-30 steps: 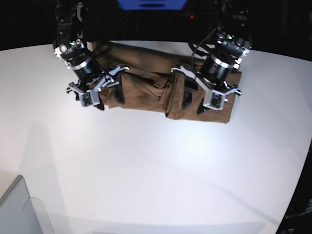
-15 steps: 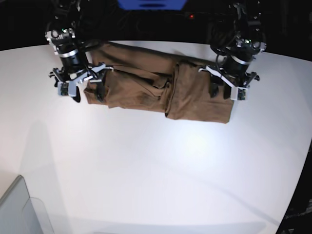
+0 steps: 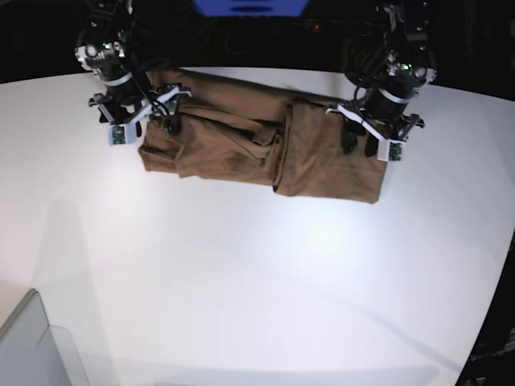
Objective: Layout the t-shirt on the table in an organized manner, then fold the t-shirt properly
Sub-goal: 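Press the folded shirt flat and open both grippers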
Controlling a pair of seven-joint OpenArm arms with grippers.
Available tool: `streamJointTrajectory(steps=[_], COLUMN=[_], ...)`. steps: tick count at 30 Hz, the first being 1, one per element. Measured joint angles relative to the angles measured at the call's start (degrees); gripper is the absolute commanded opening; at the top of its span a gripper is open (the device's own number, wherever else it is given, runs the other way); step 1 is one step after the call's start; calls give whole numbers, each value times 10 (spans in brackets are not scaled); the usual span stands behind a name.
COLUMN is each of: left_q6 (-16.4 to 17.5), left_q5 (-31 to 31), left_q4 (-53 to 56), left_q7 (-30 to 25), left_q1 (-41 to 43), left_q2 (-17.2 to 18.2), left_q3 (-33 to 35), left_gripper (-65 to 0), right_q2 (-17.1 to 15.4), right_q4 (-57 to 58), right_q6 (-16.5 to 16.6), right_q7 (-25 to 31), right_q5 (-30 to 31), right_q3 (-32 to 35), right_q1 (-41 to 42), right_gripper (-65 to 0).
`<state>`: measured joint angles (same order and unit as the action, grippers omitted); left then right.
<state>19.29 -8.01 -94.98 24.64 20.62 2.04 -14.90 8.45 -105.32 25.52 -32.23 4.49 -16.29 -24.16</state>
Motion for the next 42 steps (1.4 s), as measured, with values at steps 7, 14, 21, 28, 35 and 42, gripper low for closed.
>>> streamJointTrajectory(steps=[7,14,21,28,35,42], left_q6=[0,0,0,0,2,-2], left_q5=[0,0,1,0,-1,0], left_q4=[-4,-6,-24,-61,-142,-91], left_q7=[0,0,3,0,0,0], left_q1=[2,10,24,34,60,32], left_q2=[0,0,0,0,0,-1], left_q3=[0,0,-3,-4,-7,-76], left_gripper=[-403,-403,-403,-403,-403,-406], right_q2=[-1,-15,-28,-43,-43,-45], right_q4=[38,47,49,65,64,64], right_q6=[0,0,0,0,1,0], right_q7=[-7,8,-9,-8,-14,-19], right_q5=[0,3,3,5,3,-2], right_q3=[7,90,99,98,98,97], right_q1=[0,-14,-3,17,28,46], right_gripper=[-215,-226,-437,-528,-650,-650])
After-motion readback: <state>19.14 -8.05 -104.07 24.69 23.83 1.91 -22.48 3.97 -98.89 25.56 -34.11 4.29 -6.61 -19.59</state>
